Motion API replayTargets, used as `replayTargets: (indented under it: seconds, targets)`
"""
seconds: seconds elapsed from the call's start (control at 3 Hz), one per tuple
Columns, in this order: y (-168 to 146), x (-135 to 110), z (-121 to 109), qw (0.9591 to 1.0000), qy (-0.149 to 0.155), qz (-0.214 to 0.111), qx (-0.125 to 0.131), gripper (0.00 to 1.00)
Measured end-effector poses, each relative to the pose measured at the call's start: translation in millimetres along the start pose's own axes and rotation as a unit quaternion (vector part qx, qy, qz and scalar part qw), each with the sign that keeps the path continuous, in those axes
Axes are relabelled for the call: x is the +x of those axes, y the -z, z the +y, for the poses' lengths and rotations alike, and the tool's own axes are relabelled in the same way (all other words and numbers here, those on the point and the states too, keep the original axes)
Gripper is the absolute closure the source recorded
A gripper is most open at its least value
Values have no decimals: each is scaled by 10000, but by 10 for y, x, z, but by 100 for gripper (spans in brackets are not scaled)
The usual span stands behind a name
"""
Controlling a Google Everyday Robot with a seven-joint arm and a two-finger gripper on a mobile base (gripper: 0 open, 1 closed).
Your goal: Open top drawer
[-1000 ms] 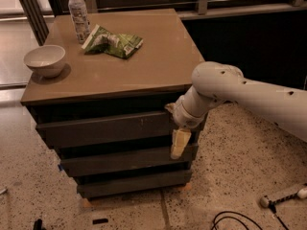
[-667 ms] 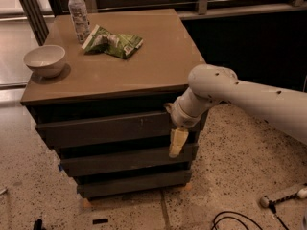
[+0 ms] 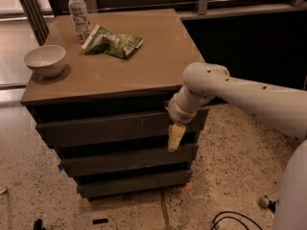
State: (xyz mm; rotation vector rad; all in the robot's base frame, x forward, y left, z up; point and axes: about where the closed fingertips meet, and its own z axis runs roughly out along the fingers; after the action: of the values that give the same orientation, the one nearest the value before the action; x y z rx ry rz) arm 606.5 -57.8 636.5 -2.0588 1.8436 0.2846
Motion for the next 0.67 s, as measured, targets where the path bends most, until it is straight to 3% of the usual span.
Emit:
replayTargets:
  seconds: [0.67]
  targets:
    - [132, 44, 245, 9982, -313, -127, -503, 0]
